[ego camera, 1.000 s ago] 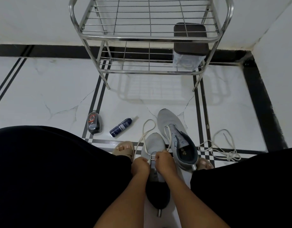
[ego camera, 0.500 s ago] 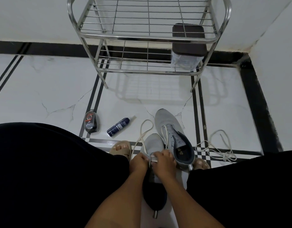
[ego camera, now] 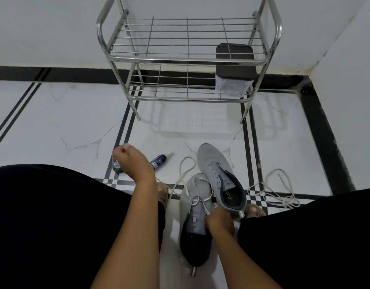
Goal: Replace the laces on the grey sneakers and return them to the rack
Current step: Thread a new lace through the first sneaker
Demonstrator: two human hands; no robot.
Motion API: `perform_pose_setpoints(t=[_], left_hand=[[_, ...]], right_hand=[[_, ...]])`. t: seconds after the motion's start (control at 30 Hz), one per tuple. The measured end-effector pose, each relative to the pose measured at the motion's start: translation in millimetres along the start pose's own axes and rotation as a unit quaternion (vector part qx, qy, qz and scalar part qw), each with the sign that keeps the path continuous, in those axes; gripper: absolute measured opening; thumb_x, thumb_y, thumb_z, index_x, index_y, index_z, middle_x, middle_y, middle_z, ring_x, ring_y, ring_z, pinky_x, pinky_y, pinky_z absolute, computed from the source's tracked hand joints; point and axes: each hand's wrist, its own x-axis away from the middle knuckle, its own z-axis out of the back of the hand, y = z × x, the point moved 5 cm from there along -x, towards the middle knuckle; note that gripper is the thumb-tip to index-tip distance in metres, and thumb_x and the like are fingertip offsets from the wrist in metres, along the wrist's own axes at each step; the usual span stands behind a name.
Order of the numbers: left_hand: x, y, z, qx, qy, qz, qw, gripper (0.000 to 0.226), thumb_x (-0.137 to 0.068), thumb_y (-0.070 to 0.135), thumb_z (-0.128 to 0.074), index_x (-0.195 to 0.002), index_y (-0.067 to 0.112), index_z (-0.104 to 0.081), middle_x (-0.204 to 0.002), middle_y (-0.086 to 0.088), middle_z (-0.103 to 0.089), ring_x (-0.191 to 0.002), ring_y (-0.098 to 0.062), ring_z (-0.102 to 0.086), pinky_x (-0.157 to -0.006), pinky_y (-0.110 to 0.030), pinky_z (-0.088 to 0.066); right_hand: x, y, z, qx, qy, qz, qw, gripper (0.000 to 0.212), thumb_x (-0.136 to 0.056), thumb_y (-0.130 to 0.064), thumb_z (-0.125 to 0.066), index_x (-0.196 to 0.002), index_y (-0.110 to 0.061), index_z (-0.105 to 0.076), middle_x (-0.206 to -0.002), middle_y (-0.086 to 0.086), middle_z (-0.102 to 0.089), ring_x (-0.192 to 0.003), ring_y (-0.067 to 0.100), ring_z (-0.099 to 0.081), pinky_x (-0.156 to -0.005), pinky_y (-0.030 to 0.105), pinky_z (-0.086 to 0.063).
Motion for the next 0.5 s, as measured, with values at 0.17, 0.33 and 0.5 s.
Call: perform_pose_setpoints(t=[0.17, 0.33, 0.5], left_hand=[[35, -40, -39, -0.380, -0.376, -0.043, 0.844, 0.023, -0.095, 0.031, -0.050, -0.085, 0.017, -0.066, -0.087, -0.003, -0.067, -0.081, -0.020, -0.058, -0.070, -0.029, -0.042], [78, -164, 0, -0.611, -0.442, -0.061, 0.653, 0.030, -0.095, 0.030, -0.046, -0.115, 0.017, -0.063, -0.120, -0.009, -0.064, -0.114, -0.027, -0.058, -0.093, -0.032, -0.048], [78, -165, 3, -0.590, -0.388, -0.009, 0.708, 0.029, -0.093, 0.020, -0.046, -0.111, 0.011, -0.067, -0.116, -0.010, -0.066, -0.110, -0.029, -0.061, -0.090, -0.036, -0.051]], right_hand=[[5, -16, 0, 0.050, 0.032, 0.082, 0.995, 0.029, -0.092, -0.015, -0.052, -0.119, -0.012, -0.063, -0.125, 0.008, -0.062, -0.114, 0.027, -0.060, -0.085, 0.034, -0.051], [3, -20, 0, 0.062, 0.043, 0.112, 0.991, 0.030, -0.094, -0.012, -0.046, -0.117, -0.010, -0.064, -0.124, 0.010, -0.062, -0.113, 0.028, -0.061, -0.084, 0.033, -0.051], [-1, -17, 0, 0.045, 0.035, 0.112, 0.992, 0.029, -0.092, -0.012, -0.048, -0.116, -0.010, -0.064, -0.124, 0.011, -0.062, -0.115, 0.029, -0.060, -0.086, 0.034, -0.050]])
